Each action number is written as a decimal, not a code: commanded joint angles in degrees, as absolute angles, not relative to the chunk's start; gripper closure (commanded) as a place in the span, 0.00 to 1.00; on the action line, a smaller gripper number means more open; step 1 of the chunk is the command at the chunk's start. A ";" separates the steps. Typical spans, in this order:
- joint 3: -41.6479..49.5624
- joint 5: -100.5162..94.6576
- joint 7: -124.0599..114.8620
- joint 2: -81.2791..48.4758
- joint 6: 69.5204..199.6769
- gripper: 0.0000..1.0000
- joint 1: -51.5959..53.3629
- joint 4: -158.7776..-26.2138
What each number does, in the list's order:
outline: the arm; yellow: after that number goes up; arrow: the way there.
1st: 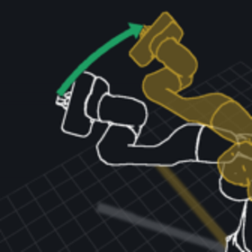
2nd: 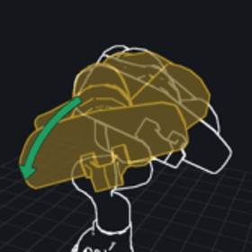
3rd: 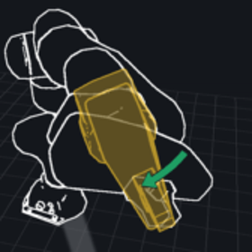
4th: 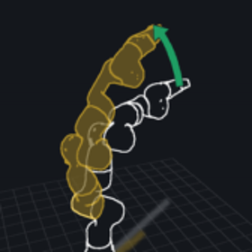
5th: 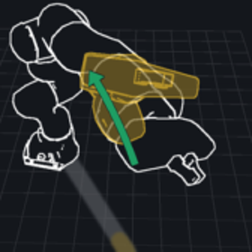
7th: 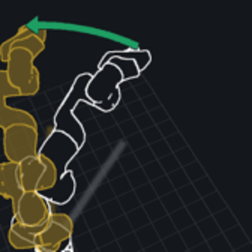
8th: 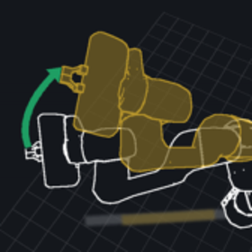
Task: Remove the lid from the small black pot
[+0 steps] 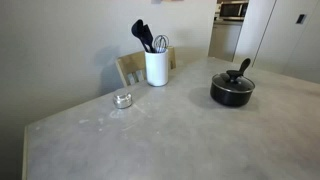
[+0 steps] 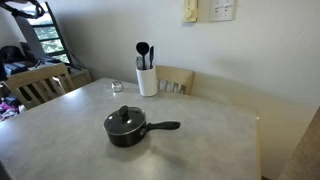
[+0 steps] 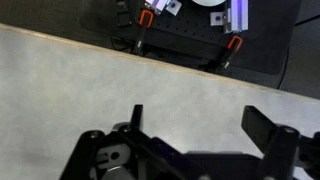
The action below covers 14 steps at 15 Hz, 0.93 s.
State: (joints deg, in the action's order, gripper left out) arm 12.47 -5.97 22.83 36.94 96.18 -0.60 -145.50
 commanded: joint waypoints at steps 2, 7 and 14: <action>12.35 -5.85 24.14 36.16 96.32 0.00 -0.88 -145.17; 13.91 -6.49 28.40 31.33 100.42 0.00 -0.34 -144.00; 15.66 -4.86 39.18 19.71 112.49 0.00 -0.20 -142.21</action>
State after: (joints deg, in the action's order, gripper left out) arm 14.97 -5.72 34.64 25.75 108.61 -0.27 -144.72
